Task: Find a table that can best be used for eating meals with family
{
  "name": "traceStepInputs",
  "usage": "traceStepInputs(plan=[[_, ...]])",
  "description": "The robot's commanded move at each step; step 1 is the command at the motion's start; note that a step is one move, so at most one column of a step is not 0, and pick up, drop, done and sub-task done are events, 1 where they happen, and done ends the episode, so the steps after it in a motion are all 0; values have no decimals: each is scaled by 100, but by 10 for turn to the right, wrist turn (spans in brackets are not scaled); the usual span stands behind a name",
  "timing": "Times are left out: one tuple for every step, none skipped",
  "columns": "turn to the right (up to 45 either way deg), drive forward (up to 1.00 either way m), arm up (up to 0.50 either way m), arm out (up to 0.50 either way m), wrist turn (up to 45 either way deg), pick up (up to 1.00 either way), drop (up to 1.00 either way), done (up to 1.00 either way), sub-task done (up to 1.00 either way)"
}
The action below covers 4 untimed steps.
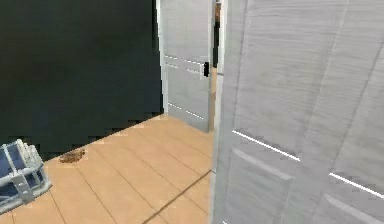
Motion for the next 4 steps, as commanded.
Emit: traceStepInputs(plan=[[-30,0,0,0,0,0,0,0,0],[-180,0,0,0,0,0,0,0,0],[0,85,0,0,0,0,0,0,0],[90,0,0,0,0,0,0,0,0]])
